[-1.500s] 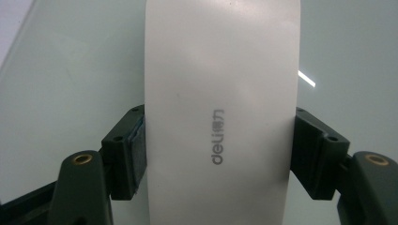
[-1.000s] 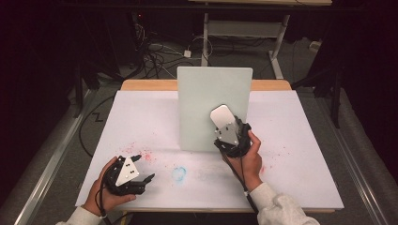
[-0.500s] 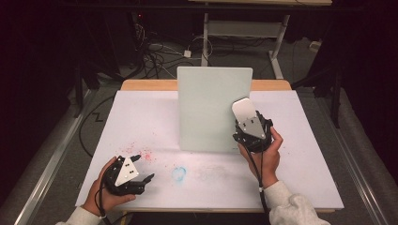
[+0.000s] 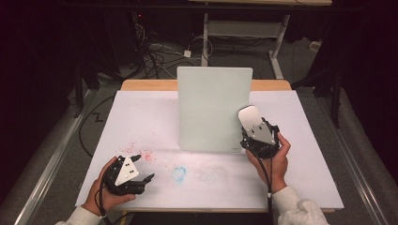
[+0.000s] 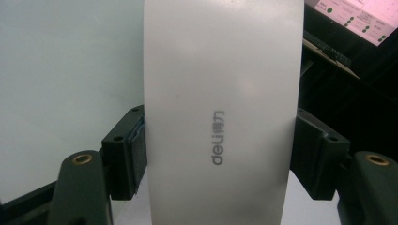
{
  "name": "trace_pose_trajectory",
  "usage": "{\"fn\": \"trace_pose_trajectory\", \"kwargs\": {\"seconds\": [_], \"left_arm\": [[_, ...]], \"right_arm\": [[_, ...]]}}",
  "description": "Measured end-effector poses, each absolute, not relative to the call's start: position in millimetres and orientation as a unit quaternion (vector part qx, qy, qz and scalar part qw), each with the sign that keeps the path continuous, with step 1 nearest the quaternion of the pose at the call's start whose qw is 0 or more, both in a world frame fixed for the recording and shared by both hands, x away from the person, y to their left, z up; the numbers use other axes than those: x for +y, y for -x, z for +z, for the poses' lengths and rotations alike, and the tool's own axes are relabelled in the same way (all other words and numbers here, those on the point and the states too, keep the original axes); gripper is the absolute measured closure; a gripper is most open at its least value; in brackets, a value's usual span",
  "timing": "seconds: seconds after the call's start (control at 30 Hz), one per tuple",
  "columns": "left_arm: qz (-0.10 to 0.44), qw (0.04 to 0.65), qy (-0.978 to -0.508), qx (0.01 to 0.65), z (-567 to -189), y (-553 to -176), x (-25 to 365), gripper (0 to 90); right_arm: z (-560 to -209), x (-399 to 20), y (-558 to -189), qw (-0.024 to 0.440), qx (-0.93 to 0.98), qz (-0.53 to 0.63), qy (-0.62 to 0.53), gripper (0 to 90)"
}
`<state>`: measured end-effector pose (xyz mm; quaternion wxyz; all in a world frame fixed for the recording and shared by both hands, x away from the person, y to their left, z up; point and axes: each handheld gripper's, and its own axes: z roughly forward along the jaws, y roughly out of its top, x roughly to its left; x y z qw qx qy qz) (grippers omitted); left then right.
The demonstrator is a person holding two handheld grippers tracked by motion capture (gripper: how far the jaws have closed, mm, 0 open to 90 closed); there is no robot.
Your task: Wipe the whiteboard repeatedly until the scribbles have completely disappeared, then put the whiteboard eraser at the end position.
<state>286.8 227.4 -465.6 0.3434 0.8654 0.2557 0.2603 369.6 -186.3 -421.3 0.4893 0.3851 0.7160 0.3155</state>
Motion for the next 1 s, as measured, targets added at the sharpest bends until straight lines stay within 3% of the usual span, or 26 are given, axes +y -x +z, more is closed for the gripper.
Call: {"fn": "trace_pose_trajectory", "kwargs": {"seconds": [1.0], "left_arm": [[0.259, 0.339, -0.867, 0.256, -467.6, -290.3, 225.9, 22.5]], "right_arm": [[-411.8, -195.9, -340.0, 0.437, 0.761, 0.361, -0.317, 31.1]]}}
